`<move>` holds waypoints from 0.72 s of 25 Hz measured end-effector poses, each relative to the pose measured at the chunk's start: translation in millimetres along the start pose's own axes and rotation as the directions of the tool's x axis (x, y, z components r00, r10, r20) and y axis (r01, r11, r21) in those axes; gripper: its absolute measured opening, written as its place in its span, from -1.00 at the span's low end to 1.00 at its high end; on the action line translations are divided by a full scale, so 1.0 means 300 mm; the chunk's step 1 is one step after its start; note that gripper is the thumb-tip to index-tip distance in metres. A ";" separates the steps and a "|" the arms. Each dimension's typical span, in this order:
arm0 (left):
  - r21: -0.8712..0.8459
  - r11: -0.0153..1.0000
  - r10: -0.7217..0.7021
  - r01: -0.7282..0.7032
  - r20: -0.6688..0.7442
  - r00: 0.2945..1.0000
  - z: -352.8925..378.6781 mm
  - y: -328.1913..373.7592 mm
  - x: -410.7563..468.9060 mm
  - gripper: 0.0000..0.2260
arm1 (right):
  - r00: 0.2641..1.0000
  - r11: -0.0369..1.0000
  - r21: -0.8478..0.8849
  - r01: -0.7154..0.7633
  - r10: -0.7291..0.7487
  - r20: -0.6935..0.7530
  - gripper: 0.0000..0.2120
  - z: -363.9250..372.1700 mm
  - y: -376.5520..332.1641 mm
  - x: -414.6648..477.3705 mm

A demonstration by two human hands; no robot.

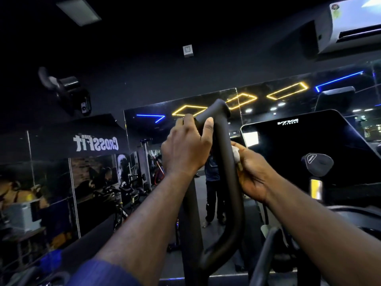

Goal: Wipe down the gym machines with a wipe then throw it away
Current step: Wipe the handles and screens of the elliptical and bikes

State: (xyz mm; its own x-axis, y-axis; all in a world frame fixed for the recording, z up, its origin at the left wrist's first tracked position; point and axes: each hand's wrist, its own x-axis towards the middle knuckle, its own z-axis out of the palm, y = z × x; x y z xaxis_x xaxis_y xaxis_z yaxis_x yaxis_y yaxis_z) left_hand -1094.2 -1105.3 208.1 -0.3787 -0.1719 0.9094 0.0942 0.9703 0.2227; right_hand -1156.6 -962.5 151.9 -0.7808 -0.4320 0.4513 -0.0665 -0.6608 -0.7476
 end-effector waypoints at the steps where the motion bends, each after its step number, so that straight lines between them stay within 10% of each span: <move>1: 0.032 0.998 0.053 -0.052 -0.008 0.999 0.007 -0.001 -0.001 -0.58 | 0.999 1.000 0.008 -0.029 0.029 0.022 -0.66 -0.016 0.026 -0.039; 5: 0.063 0.962 0.267 -0.266 -0.021 0.963 0.027 -0.010 -0.007 -0.42 | 0.995 0.985 -0.144 -0.093 0.095 0.008 -0.59 -0.071 0.112 -0.161; 18: 0.307 0.893 0.278 -0.329 0.197 0.940 0.048 -0.051 -0.218 -0.32 | 0.961 0.975 -0.189 0.114 -0.157 -0.227 -0.67 -0.084 0.326 -0.281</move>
State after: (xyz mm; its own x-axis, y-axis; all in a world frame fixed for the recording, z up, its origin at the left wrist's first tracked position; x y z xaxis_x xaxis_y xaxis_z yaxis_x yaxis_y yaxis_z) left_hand -1084.2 -1106.5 140.1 -0.5116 0.1421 0.8474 -0.0743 0.9752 -0.2083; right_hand -1112.9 -975.3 28.3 -0.8810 -0.1725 0.4405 -0.2718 -0.5775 -0.7698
